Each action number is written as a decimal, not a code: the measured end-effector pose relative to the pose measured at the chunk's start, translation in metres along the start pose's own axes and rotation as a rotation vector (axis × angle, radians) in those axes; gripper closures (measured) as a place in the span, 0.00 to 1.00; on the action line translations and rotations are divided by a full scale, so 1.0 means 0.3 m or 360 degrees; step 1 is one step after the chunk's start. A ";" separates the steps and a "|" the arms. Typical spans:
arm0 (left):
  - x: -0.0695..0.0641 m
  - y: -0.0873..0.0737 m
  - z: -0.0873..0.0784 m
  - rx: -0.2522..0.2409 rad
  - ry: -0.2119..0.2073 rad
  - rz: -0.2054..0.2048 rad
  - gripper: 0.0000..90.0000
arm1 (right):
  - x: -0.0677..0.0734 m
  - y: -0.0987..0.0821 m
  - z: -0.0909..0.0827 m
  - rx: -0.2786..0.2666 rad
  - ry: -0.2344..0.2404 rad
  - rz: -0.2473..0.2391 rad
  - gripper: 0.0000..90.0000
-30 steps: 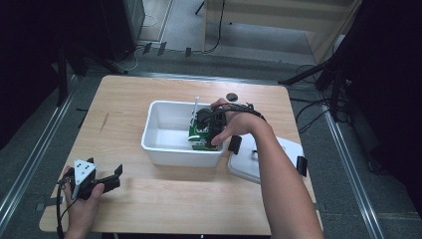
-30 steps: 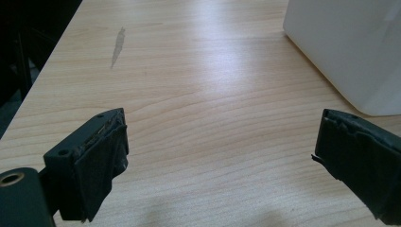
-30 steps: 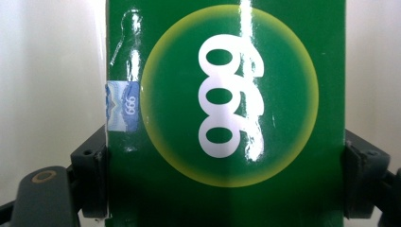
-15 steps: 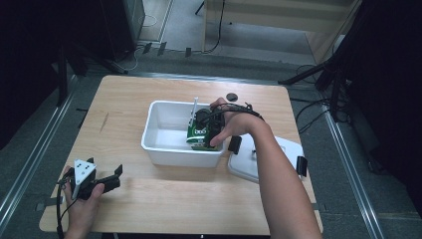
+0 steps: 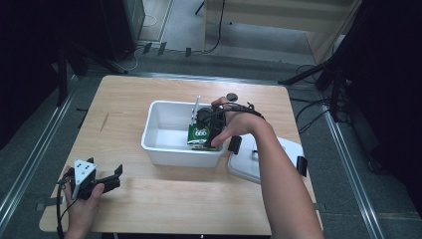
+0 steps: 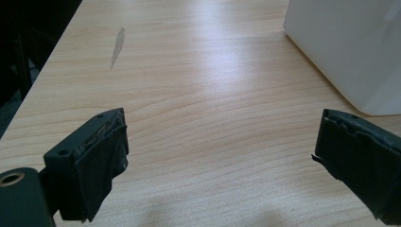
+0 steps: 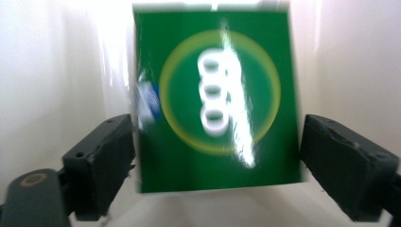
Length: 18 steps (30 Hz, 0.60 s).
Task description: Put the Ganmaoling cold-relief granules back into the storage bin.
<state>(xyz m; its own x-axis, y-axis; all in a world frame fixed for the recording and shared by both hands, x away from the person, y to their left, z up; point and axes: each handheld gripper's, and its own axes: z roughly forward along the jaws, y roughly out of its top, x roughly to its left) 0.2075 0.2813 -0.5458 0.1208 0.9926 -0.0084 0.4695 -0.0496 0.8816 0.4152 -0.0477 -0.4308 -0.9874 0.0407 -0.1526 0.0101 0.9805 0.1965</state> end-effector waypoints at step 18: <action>-0.003 0.000 0.001 0.0000 0.0009 0.0014 0.05 | -0.002 -0.053 -0.177 -0.0179 -0.0067 0.0069 0.13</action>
<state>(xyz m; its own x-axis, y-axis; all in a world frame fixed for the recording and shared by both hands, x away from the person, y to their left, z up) 0.2076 0.2803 -0.5459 0.1198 0.9928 0.0023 0.4681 -0.0585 0.8817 0.4072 -0.0736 -0.3824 -0.9790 0.0932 -0.1815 0.0328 0.9498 0.3110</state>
